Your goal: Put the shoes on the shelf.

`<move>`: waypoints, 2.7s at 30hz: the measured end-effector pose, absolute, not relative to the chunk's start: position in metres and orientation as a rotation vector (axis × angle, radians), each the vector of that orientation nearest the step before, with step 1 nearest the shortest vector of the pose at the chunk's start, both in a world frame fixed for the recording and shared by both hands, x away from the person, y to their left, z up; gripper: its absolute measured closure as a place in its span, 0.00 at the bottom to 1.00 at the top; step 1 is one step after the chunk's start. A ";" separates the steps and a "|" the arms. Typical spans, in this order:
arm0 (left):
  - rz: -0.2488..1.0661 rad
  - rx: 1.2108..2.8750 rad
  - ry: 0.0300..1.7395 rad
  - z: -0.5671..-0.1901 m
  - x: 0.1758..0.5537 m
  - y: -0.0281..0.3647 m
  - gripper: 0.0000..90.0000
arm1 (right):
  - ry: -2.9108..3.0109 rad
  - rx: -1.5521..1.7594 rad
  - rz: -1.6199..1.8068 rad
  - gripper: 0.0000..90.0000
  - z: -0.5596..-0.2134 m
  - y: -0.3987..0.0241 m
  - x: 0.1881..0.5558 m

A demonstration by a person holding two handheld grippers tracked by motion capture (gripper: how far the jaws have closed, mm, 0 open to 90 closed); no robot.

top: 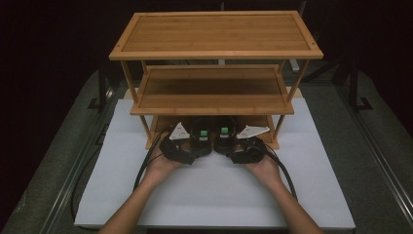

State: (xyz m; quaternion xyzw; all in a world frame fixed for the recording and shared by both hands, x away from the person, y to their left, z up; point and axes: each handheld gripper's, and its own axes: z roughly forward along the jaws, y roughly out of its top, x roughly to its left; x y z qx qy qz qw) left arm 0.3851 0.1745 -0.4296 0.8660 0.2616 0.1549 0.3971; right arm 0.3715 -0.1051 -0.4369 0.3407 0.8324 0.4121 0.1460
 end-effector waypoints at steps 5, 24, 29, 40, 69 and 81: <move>0.414 2.171 0.707 -0.431 0.397 0.177 0.17 | 2.358 1.002 1.226 0.37 -0.440 -0.108 0.381; 0.462 2.092 0.794 -0.436 0.421 0.177 0.22 | 2.287 1.053 1.174 0.39 -0.439 -0.104 0.407; 0.420 2.094 0.796 -0.433 0.416 0.178 0.23 | 2.278 1.060 1.206 0.37 -0.435 -0.106 0.404; 0.343 2.155 0.775 -0.427 0.391 0.190 0.12 | 2.335 1.076 1.221 0.25 -0.430 -0.122 0.382; 0.376 2.170 0.825 -0.421 0.307 0.274 0.00 | 2.273 1.178 1.138 0.01 -0.430 -0.213 0.301; 0.402 2.227 0.898 -0.439 0.274 0.309 0.00 | 2.240 1.216 1.102 0.01 -0.445 -0.250 0.261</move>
